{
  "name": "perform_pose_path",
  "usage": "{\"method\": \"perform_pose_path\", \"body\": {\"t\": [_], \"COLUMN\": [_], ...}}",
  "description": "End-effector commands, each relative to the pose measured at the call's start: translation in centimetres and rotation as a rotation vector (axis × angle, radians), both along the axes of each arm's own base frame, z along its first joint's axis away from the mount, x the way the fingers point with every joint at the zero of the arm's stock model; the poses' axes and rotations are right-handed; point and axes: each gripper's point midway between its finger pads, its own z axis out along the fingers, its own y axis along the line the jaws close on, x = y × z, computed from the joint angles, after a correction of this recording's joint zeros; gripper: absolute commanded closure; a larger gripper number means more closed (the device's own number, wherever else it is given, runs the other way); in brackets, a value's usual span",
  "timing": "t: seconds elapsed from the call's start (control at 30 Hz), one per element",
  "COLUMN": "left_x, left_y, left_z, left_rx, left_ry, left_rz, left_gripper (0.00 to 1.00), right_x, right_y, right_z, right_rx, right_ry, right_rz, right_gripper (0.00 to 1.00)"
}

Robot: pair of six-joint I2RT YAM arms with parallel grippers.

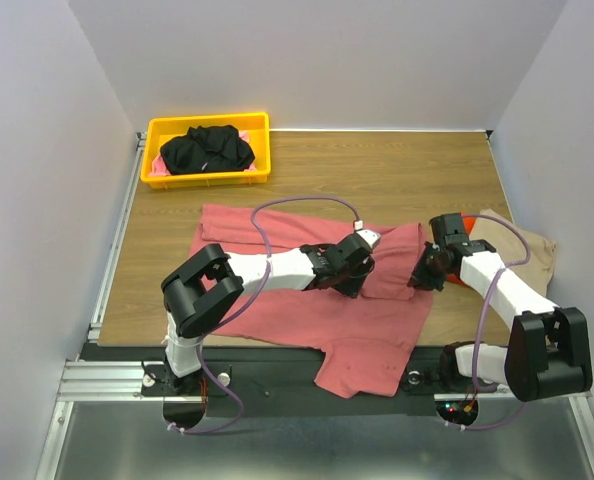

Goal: Fold and stack the t-shirts
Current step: Fold the tshirt

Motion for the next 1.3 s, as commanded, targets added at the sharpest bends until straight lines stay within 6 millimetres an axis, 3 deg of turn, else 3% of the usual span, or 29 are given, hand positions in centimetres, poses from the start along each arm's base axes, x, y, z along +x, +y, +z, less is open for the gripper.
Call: {"method": "perform_pose_path", "body": {"t": [0.0,0.03,0.1,0.13,0.2,0.27,0.33,0.4,0.47,0.5,0.53,0.63,0.67,0.7,0.73,0.83,0.87,1.0,1.13,1.27], "left_x": [-0.5,-0.6,-0.5,-0.6,-0.3,0.2,1.9,3.9,7.7,9.0,12.0,15.9,17.6,18.5,20.2,22.5,23.5,25.2,25.7,24.5], "left_y": [0.5,0.7,0.9,1.2,1.5,2.2,3.9,5.8,9.1,10.5,13.6,17.3,19.7,20.6,21.9,23.8,25.1,27.7,30.7,33.1], "left_z": [1.7,1.8,2.9,3.2,5.3,6.6,8.6,10.2,10.3,10.4,10.0,9.5,9.3,8.6,9.0,7.5,7.6,4.1,2.1,-0.5], "left_rx": [-0.010,-0.005,-0.020,-0.020,-0.054,-0.068,-0.086,-0.112,-0.159,-0.172,-0.182,-0.224,-0.224,-0.223,-0.259,-0.241,-0.235,-0.178,-0.156,-0.140], "left_ry": [-0.001,0.002,-0.014,-0.018,-0.049,-0.076,-0.120,-0.155,-0.152,-0.147,-0.151,-0.175,-0.188,-0.181,-0.204,-0.200,-0.213,-0.177,-0.158,-0.106], "left_rz": [0.005,0.005,0.018,0.021,0.042,0.076,0.164,0.265,0.426,0.485,0.589,0.726,0.795,0.815,0.847,0.888,0.921,0.967,1.033,1.087], "left_gripper": [0.29,0.02,0.01,0.02,0.02,0.02,0.02,0.02,0.02,0.02,0.02,0.02,0.02,0.02,0.02,0.02,0.02,0.02,0.02,0.02], "right_x": [0.0,0.1,0.0,0.3,0.9,1.6,2.8,3.9,5.1,6.3,6.8,9.5,10.3,11.6,12.2,14.3,14.5,15.9,16.2,16.2], "right_y": [-1.3,-1.3,-1.4,-1.7,-1.8,-1.6,-1.0,-0.9,-0.8,-0.5,0.3,1.8,2.1,2.4,2.5,2.6,2.3,0.9,0.1,-1.3], "right_z": [-0.1,0.3,0.6,1.1,2.3,3.5,5.2,5.9,6.5,6.2,6.1,5.4,5.3,5.8,4.4,3.4,1.8,-0.5,-3.0,-4.6], "right_rx": [-0.061,-0.060,-0.066,-0.078,-0.089,-0.080,-0.056,-0.055,-0.055,-0.051,-0.013,0.029,0.032,0.033,0.025,0.006,-0.012,-0.095,-0.124,-0.144], "right_ry": [-0.002,-0.015,-0.025,-0.045,-0.074,-0.112,-0.159,-0.189,-0.220,-0.230,-0.231,-0.239,-0.243,-0.272,-0.239,-0.227,-0.190,-0.151,-0.090,-0.048], "right_rz": [-0.033,-0.028,-0.025,-0.025,-0.023,-0.002,0.025,0.030,0.027,0.033,0.062,0.101,0.103,0.107,0.119,0.120,0.111,0.069,0.043,0.004], "right_gripper": [0.72,0.54,0.35,0.16,0.00,0.00,0.00,0.00,0.00,0.00,0.00,0.00,0.00,0.00,0.00,0.00,0.00,0.00,0.00,0.00]}}
